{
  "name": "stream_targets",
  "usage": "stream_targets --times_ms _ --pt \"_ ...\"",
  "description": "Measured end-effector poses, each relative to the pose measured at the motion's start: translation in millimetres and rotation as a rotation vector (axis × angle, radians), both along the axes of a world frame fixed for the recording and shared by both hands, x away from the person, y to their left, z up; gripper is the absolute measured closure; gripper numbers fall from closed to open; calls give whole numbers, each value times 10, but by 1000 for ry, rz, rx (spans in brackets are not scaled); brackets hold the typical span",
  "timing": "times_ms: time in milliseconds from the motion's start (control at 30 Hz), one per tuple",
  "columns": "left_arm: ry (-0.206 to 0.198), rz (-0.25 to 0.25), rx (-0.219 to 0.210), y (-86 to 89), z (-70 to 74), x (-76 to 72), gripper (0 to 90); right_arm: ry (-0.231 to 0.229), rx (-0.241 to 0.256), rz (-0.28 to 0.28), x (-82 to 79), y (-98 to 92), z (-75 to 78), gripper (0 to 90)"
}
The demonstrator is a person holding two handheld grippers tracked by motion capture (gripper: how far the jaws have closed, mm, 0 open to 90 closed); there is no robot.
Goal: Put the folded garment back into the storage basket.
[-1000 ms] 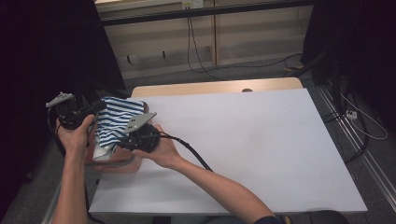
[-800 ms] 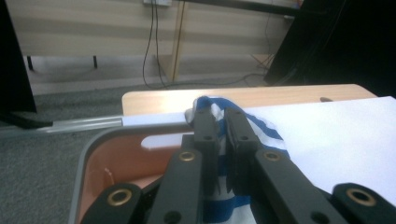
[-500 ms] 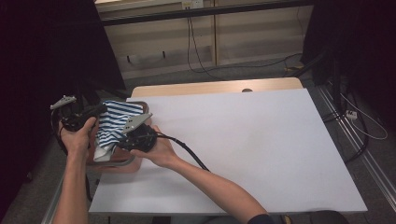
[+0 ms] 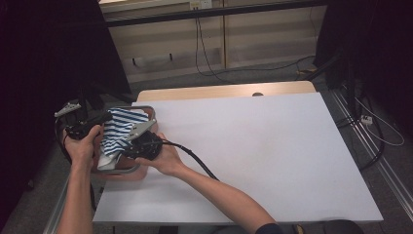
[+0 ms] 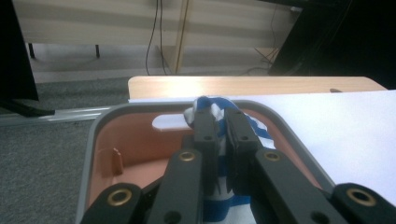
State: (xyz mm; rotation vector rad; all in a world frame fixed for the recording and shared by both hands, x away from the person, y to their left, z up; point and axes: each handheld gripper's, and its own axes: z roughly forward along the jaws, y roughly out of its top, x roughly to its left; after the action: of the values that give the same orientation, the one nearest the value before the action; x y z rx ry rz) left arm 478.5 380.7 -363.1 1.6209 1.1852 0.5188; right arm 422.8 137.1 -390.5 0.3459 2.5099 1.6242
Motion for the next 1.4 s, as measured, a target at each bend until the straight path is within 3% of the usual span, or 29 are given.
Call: stream_targets --times_ms 667,1400 --pt "26 1 17 -5 -216 43 852 19 -40 -4 47 47 -126 840" --pt "41 -5 49 -26 -177 123 850 23 -60 0 60 187 -183 836"
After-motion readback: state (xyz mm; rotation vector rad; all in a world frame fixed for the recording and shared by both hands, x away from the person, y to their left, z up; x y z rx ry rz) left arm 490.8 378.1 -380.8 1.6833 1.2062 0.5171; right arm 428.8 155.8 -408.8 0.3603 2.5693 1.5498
